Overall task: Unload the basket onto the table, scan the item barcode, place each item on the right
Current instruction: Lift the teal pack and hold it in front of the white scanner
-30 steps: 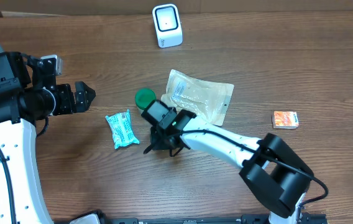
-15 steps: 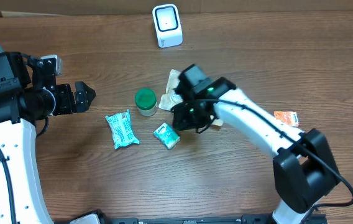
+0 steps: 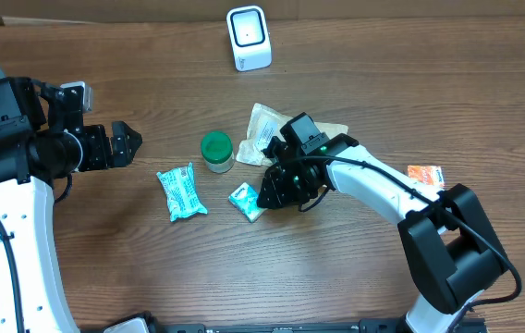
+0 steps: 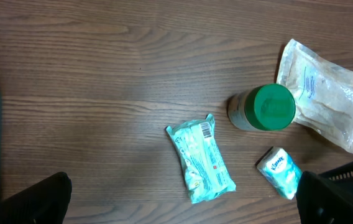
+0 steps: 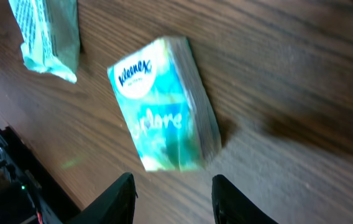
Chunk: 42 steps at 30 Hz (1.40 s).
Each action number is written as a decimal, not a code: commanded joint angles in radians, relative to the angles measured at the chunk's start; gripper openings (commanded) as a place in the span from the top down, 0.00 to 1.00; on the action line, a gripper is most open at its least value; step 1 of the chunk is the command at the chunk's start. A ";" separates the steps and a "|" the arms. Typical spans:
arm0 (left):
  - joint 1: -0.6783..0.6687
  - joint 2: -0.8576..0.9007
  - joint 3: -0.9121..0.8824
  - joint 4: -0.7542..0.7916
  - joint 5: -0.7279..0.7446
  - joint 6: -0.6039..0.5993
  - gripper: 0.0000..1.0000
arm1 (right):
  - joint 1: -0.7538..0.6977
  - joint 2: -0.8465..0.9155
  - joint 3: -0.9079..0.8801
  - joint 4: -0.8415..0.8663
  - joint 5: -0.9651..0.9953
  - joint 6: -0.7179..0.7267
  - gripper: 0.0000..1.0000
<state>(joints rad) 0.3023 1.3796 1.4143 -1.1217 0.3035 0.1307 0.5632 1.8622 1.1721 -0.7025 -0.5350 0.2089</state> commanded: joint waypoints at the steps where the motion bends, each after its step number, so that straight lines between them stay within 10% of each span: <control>1: -0.004 0.001 0.006 0.000 0.001 0.015 0.00 | -0.002 0.063 -0.008 0.042 -0.026 -0.016 0.59; 14: -0.004 0.001 0.006 0.000 0.001 0.014 0.00 | 0.005 0.150 -0.008 0.097 -0.069 0.054 0.96; 30: -0.004 0.001 0.006 0.000 0.001 0.015 0.00 | -0.311 -0.039 0.013 0.156 -1.035 0.078 0.96; 42: -0.004 0.001 0.006 0.000 0.001 0.015 0.00 | -0.467 -0.039 0.014 0.157 -1.035 0.267 0.96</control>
<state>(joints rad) 0.3023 1.3796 1.4143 -1.1221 0.3035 0.1307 0.1043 1.8393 1.1725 -0.5499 -1.5314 0.4431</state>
